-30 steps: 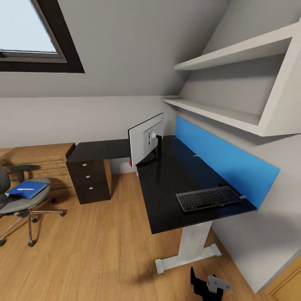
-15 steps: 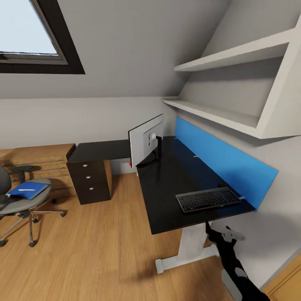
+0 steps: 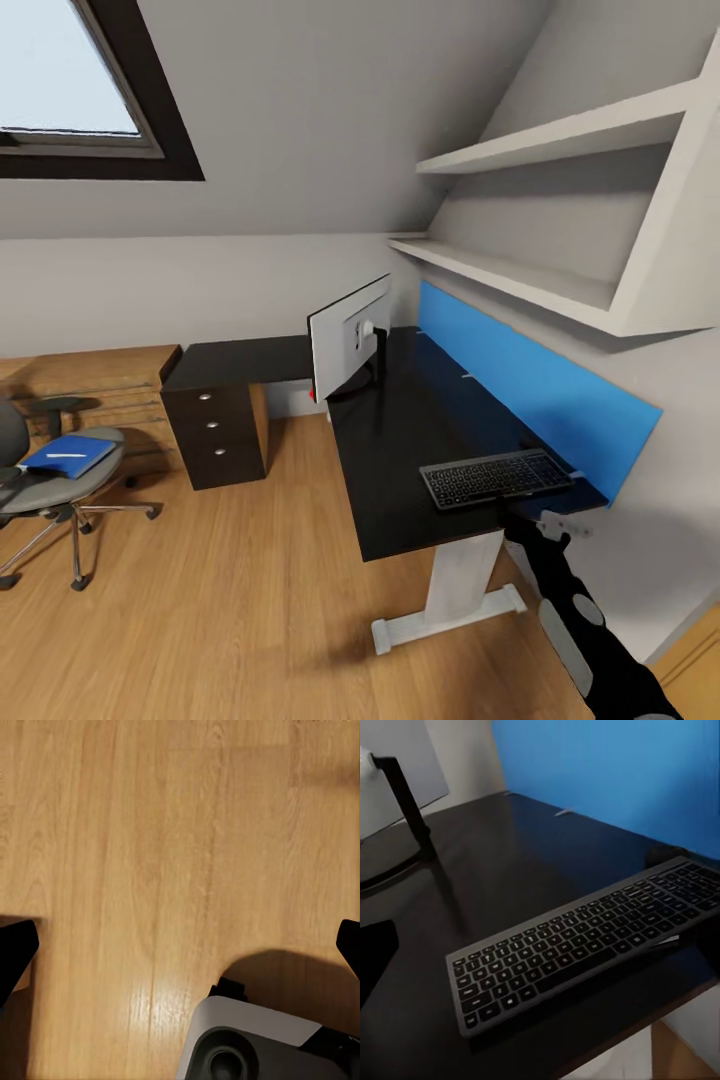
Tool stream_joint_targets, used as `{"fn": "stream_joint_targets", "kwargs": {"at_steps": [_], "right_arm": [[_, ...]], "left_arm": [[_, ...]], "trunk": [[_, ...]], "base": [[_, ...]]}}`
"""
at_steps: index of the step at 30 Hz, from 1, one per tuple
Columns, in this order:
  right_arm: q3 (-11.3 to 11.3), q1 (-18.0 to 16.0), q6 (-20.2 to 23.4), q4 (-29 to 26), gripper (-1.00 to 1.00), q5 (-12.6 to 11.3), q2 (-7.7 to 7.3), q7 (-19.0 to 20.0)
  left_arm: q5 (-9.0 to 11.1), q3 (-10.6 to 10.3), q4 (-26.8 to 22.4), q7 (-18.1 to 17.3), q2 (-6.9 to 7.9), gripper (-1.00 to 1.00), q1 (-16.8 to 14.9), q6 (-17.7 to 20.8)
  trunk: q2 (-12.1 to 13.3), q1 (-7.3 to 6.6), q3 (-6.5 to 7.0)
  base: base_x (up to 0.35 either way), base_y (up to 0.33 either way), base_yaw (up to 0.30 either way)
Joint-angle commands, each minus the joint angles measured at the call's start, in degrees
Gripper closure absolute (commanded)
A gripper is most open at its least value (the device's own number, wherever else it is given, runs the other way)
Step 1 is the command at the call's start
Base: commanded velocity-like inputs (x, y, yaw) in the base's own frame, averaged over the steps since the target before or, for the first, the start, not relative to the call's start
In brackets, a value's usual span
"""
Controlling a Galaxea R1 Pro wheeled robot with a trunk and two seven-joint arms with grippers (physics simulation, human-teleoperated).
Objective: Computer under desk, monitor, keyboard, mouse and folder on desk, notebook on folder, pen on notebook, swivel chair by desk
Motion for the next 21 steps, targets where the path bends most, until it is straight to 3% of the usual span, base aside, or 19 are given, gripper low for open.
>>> {"fn": "stream_joint_targets", "kwargs": {"at_steps": [1,3,4,5,10,13,14,18,21], "right_arm": [[-0.3,0.0,2.0,-1.5,-1.0,-0.5,-0.02,0.1],[-0.8,0.0,4.5,-3.2,-1.0,-0.5,0.0,0.1],[-1.2,-0.1,8.9,-6.3,-1.0,-0.5,0.03,-0.3],[-1.3,-0.1,10.6,-7.5,-1.0,-0.4,0.03,-0.7],[-1.4,-1.7,29.4,-16.0,-1.0,-0.2,0.11,-7.8],[-1.4,-5.7,39.4,-17.9,-1.0,-0.3,0.11,-11.1],[-1.2,-9.7,45.3,-16.7,-1.0,-0.2,0.08,-12.4],[0.4,-11.9,48.0,-11.9,-1.0,0.6,0.12,-12.9],[3.6,-12.5,48.8,-8.6,-1.0,3.1,0.12,-13.0]], "left_arm": [[0.6,-0.5,0.0,0.4,0.06,-1.0,-0.1,-0.3],[0.6,-0.5,0.0,0.4,0.06,-1.0,-0.1,-0.3],[0.6,-0.5,0.0,0.4,0.06,-1.0,-0.1,-0.3],[0.6,-0.5,0.0,0.4,0.06,-1.0,-0.1,-0.3],[0.6,-0.5,0.0,0.4,0.06,-1.0,-0.1,-0.3],[0.5,-0.5,0.0,0.4,0.06,-1.0,-0.1,-0.3],[0.5,-0.5,0.0,0.5,0.06,-1.0,-0.1,-0.3],[0.5,-0.5,0.0,0.5,0.01,-1.0,-0.1,-0.4],[0.5,-0.5,-0.1,0.6,-0.06,-1.0,-0.1,-0.5]], "trunk": [[0.3,-0.2,0.08],[1.1,-0.64,0.44],[1.5,-0.86,0.62],[1.9,-1.08,0.8],[3.9,-2.18,1.69],[5.1,-2.84,2.23],[5.5,-3.06,2.41],[6.3,-3.5,2.77],[6.3,-3.5,2.77]], "base": [[0.0,0.0,0.0],[0.0,0.0,0.0],[0.0,0.0,0.0],[0.0,0.0,0.0],[0.0,0.0,0.0],[0.0,0.0,0.0],[0.0,0.0,0.0],[0.0,0.0,0.0],[0.0,0.0,0.0]]}}
